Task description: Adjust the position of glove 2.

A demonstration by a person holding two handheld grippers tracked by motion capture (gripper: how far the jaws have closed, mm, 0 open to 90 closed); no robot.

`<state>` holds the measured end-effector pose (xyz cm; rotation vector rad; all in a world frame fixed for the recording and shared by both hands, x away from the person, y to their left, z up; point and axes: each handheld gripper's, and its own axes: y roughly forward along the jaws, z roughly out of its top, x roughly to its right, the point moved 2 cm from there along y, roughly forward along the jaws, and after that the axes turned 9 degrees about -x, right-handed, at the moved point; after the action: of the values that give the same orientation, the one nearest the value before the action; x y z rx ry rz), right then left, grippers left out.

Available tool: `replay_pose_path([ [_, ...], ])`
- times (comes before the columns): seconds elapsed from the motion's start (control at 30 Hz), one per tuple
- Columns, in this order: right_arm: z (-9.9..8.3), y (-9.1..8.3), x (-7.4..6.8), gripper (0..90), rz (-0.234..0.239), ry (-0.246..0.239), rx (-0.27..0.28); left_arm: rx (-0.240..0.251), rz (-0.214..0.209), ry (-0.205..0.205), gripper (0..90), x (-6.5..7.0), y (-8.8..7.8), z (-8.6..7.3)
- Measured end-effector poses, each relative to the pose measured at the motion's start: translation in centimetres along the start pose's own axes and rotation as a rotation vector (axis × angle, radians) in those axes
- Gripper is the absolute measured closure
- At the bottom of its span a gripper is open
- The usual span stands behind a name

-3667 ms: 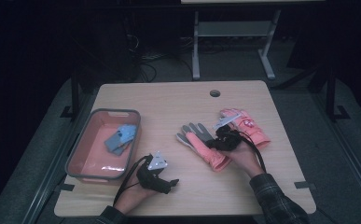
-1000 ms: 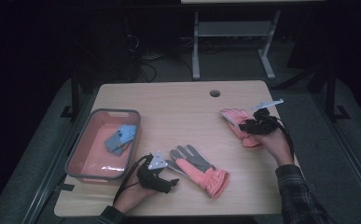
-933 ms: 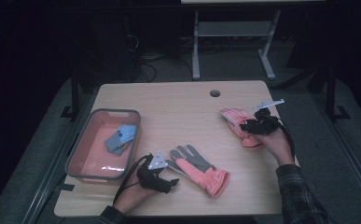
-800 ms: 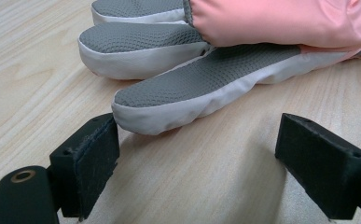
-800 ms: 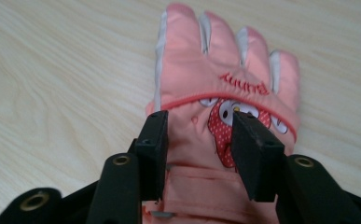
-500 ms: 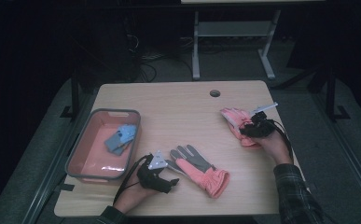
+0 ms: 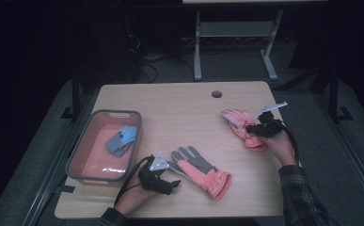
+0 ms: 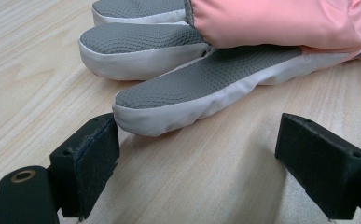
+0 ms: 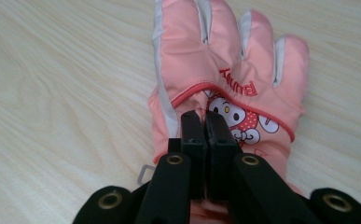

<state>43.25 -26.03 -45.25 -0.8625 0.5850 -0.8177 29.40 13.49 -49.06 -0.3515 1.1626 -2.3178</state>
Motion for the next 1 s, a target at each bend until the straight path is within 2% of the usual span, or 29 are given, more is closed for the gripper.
replay_pose_path([
  [0.17,0.0,-1.4,-0.1,88.4,0.031,0.015,0.030,0.001,-0.001,0.001,12.8,0.0,0.0,0.0],
  [0.27,0.1,-2.2,-0.6,88.5,0.037,-0.016,0.046,0.001,-0.001,0.001,12.8,0.0,0.0,0.0],
  [0.37,0.1,-2.9,-1.2,88.6,0.047,-0.027,0.058,0.000,-0.001,0.000,12.8,0.0,0.0,0.0],
  [0.47,0.0,-3.7,-1.8,88.6,0.075,-0.038,0.072,0.000,-0.001,0.000,12.8,0.0,0.0,0.0],
  [0.8,-0.4,-5.3,-5.1,88.7,0.143,-0.071,0.097,0.000,-0.001,0.000,12.8,0.0,0.0,0.0],
  [1.0,-0.2,-5.4,-7.4,88.7,0.189,-0.117,0.099,0.000,0.002,0.005,12.8,0.0,0.0,0.0],
])
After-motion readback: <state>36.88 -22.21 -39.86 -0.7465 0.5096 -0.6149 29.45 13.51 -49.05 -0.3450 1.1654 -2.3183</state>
